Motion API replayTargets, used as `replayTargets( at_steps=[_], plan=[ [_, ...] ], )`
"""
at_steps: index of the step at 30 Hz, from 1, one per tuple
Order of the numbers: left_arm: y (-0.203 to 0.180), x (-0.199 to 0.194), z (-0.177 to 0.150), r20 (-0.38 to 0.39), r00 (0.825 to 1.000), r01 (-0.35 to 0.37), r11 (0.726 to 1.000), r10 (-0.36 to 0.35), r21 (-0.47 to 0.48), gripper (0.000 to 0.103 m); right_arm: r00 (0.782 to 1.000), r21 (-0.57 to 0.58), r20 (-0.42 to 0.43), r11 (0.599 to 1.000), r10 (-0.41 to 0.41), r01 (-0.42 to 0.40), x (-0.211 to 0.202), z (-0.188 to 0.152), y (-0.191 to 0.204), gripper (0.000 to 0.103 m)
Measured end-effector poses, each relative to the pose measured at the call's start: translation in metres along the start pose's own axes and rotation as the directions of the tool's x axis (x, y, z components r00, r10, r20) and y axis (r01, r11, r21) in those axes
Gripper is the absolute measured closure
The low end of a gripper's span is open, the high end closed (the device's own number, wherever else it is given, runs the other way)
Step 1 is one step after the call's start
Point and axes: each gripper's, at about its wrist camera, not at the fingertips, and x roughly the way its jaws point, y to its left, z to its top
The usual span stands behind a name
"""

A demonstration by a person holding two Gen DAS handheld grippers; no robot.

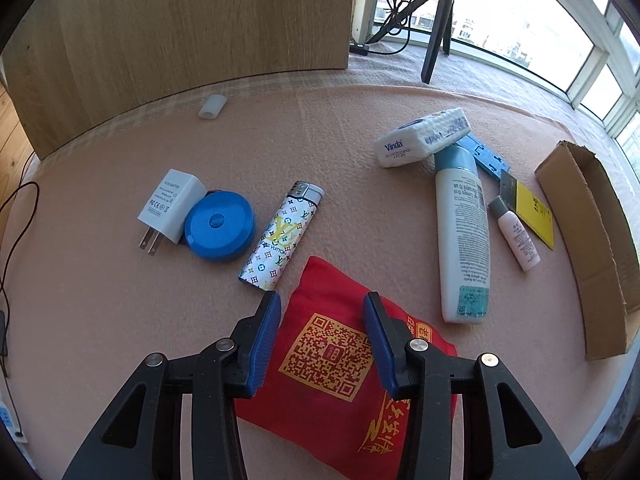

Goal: Organize objects
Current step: 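Lower the left gripper onto the red cloth bag and close it, then lift the red bag with the left gripper while the right gripper also grasps it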

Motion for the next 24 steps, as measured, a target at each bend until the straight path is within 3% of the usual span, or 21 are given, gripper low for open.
replayTargets(
  at_steps=[11,17,19,21,24],
  plan=[
    [-0.014,-0.019,-0.053,0.011,0.996,0.085,0.996,-0.086,0.039,0.056,0.999,-0.034,-0.002,0.999,0.033,-0.033,0.007,0.003,0.015,0.001],
    [-0.026,-0.037,-0.064,0.035,0.998,0.054,0.995,-0.057,0.082,0.056,0.997,-0.065,0.003,0.995,0.075,-0.075,0.012,0.007,0.025,0.001],
    [-0.023,-0.048,-0.064,0.048,0.998,0.046,0.996,-0.050,0.075,0.054,0.992,-0.101,0.011,0.988,0.122,-0.120,0.014,0.014,0.031,0.001],
    [-0.016,-0.061,-0.068,0.067,0.997,0.038,0.998,-0.042,0.051,0.040,0.989,-0.131,0.024,0.982,0.144,-0.139,0.016,0.019,0.036,0.001],
    [0.000,-0.077,-0.082,0.079,0.996,0.044,0.999,-0.044,-0.010,0.032,0.985,-0.177,0.016,0.970,0.175,-0.169,0.020,0.025,0.044,0.001]
  ],
)
